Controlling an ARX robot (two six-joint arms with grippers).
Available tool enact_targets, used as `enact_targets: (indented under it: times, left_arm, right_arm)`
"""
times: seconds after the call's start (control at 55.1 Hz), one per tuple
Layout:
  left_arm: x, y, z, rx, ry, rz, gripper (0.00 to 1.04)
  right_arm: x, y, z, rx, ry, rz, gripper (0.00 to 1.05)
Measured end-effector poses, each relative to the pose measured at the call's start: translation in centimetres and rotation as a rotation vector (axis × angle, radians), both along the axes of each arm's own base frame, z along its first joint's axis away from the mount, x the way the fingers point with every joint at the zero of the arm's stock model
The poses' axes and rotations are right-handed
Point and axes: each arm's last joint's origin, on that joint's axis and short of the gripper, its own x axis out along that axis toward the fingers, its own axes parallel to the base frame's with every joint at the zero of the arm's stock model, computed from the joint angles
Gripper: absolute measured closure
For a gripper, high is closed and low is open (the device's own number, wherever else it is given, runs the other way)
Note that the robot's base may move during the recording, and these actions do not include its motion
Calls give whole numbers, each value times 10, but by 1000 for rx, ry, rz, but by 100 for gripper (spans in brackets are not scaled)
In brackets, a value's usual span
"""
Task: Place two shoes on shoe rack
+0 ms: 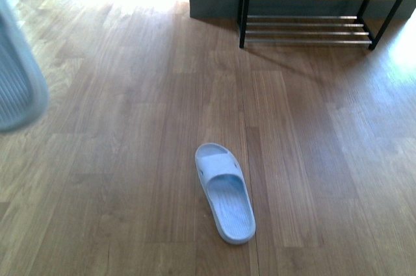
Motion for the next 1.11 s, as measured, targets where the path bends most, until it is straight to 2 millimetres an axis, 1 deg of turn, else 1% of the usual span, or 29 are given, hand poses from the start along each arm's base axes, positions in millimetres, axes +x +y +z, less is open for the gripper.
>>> enact_targets:
  times: [0.036, 0.054, 0.073, 0.127, 0.163, 0.182, 0.218, 0.254, 0.309, 0.345, 0.436, 0.509, 0.599, 1.108]
  left_arm:
    - [-10, 5, 8, 1, -39, 57, 103]
    - [-16, 6, 9, 12, -21, 73, 103]
    - [-29, 6, 10, 29, 8, 87, 103]
    - [-59, 5, 14, 57, 41, 83, 103]
    - [-71, 5, 23, 53, 6, 68, 103]
    - [-77, 7, 31, 49, -38, 65, 103]
    - [-88, 9, 44, 71, -93, 105, 103]
    - [-101, 10, 49, 95, -122, 155, 103]
    - [-117, 12, 48, 96, -145, 150, 103]
    - [-122, 15, 46, 93, -180, 159, 103]
    - [-124, 22, 44, 110, -236, 204, 103]
    - [-124, 24, 41, 129, -228, 219, 103]
    - [-125, 24, 38, 139, -216, 211, 103]
    - [-125, 24, 38, 147, -215, 210, 103]
  right_arm:
    - [0, 0, 0, 0, 0, 0, 9]
    - [0, 0, 0, 0, 0, 0, 9]
    - [0, 0, 0, 0, 0, 5, 9]
    - [0, 0, 0, 0, 0, 5, 9]
    - [0, 0, 0, 0, 0, 3, 9]
    - [0, 0, 0, 0, 0, 3, 9]
    - [0, 0, 0, 0, 0, 3, 9]
    - [0, 0, 0, 0, 0, 3, 9]
    - [0, 0, 0, 0, 0, 4, 9]
    - [0, 0, 0, 0, 0, 3, 9]
    - [0, 0, 0, 0, 0, 3, 9]
    - [0, 0, 0, 0, 0, 3, 9]
    - [0, 0, 0, 0, 0, 3, 9]
    - [0, 0, 0, 0, 0, 0, 9]
